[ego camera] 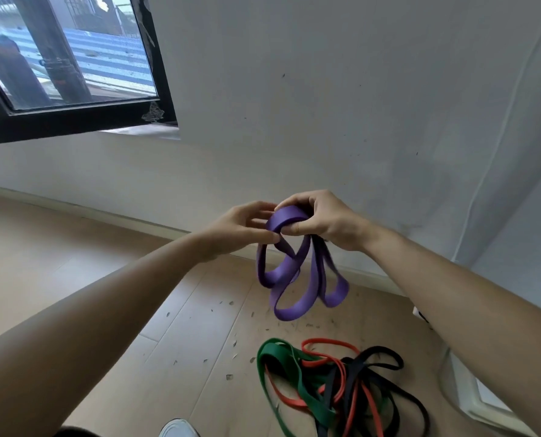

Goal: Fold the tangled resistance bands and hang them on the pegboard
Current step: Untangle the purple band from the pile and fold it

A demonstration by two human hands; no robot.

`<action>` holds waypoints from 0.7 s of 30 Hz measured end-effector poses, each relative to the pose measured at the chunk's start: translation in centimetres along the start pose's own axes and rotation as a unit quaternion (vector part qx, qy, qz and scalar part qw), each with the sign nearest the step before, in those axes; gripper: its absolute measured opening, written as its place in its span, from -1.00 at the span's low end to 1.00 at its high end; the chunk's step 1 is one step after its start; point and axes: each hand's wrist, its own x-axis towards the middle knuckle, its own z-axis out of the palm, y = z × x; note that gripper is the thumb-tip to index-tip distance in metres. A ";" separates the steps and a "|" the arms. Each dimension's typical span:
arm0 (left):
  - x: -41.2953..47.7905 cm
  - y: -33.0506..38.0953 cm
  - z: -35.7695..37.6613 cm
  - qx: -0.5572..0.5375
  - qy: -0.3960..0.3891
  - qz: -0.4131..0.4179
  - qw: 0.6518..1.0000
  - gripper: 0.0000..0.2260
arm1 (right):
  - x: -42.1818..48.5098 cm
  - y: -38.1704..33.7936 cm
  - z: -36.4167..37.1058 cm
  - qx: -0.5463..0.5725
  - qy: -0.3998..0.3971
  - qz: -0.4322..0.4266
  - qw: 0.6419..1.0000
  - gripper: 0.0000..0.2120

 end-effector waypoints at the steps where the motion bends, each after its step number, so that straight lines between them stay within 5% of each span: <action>1: 0.1 0.2 0.6 0.001 0.010 0.016 1.000 -0.46 | 0.0 -0.2 -0.1 -0.005 -0.013 0.002 1.000 -0.64; 11: 0.7 1.0 1.8 0.057 0.088 0.060 0.993 -0.76 | -0.3 0.7 -0.8 -0.035 -0.019 0.049 0.998 -0.56; 21: 0.1 1.8 0.0 0.034 0.102 0.073 0.991 -0.79 | -0.9 3.0 0.5 -0.020 -0.039 0.070 0.997 -0.80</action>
